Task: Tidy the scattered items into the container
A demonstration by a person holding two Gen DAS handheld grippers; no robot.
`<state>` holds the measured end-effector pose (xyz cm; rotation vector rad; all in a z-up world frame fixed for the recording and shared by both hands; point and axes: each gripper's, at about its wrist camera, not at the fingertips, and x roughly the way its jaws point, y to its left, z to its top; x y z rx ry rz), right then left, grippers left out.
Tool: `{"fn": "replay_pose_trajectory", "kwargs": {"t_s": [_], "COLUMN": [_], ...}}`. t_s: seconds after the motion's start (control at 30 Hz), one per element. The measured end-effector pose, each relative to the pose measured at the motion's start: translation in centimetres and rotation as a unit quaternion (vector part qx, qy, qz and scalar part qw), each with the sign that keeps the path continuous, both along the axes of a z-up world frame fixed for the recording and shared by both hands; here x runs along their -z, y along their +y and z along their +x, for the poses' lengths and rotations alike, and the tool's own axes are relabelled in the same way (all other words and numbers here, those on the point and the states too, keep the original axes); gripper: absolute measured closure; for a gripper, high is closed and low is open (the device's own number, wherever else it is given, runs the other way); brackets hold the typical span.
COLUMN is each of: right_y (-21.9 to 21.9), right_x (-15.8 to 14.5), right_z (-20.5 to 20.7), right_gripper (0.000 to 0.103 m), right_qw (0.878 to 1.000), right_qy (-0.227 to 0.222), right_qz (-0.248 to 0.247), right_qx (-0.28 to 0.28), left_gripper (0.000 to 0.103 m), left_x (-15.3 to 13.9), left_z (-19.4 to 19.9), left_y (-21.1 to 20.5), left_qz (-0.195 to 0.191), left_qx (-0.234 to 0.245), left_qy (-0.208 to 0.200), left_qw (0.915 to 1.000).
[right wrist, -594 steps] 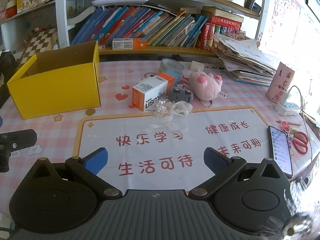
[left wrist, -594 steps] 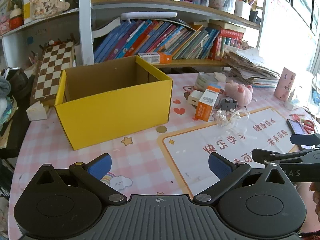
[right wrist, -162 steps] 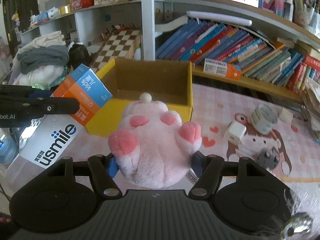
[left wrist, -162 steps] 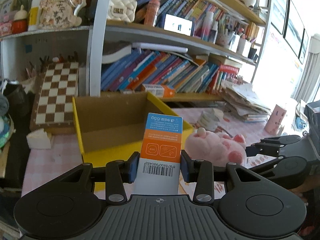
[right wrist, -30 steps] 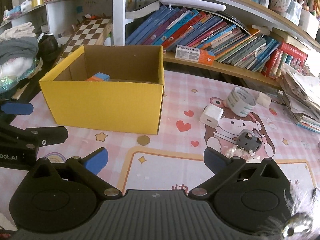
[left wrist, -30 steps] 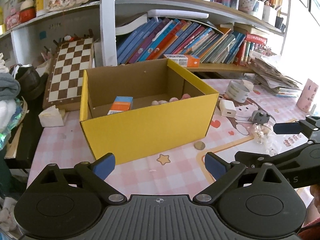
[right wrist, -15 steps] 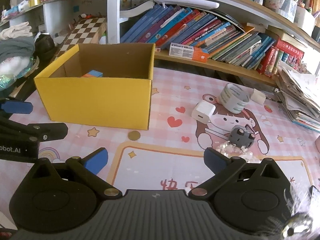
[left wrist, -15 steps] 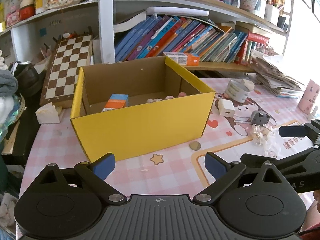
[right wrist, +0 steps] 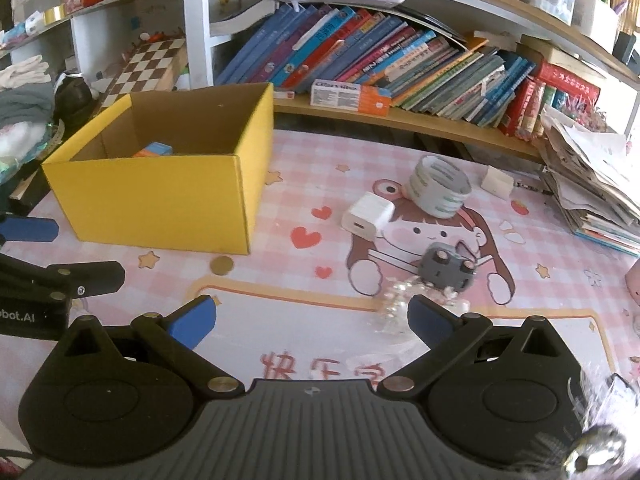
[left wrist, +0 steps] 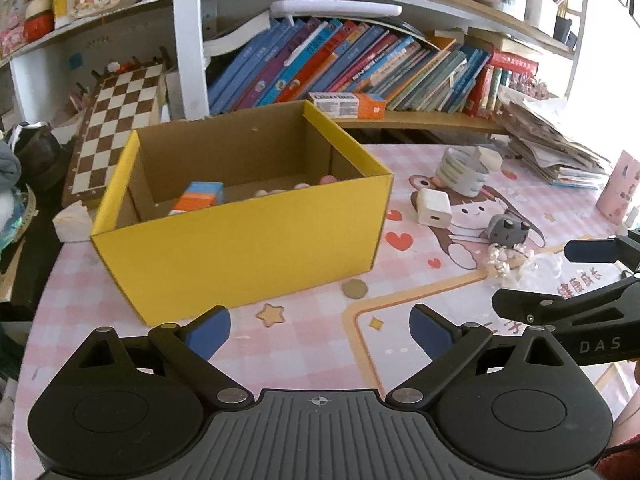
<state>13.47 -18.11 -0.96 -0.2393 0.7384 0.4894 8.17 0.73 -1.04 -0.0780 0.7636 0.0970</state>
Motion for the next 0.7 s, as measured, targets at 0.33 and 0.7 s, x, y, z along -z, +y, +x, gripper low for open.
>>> {"fn": "replay_pose_trajectory", "kwargs": {"t_s": [0.33, 0.7], "right_y": [-4.0, -8.6], "right_x": [0.1, 0.4], "right_z": [2.2, 5.3], "right_gripper": [0.0, 0.0], "right_qw": [1.0, 1.0], "right_qy": [0.002, 0.01], "right_qz": [0.001, 0.013], "right_qx": [-0.007, -0.019], "left_gripper": [0.005, 0.005], "left_x": [0.4, 0.6], "left_z": [1.9, 3.5], "left_y": [-4.3, -9.2], "left_qz": [0.003, 0.013], "left_qx": [0.001, -0.017], "left_qy": [0.011, 0.016], "left_qw": [0.9999, 0.9997]}}
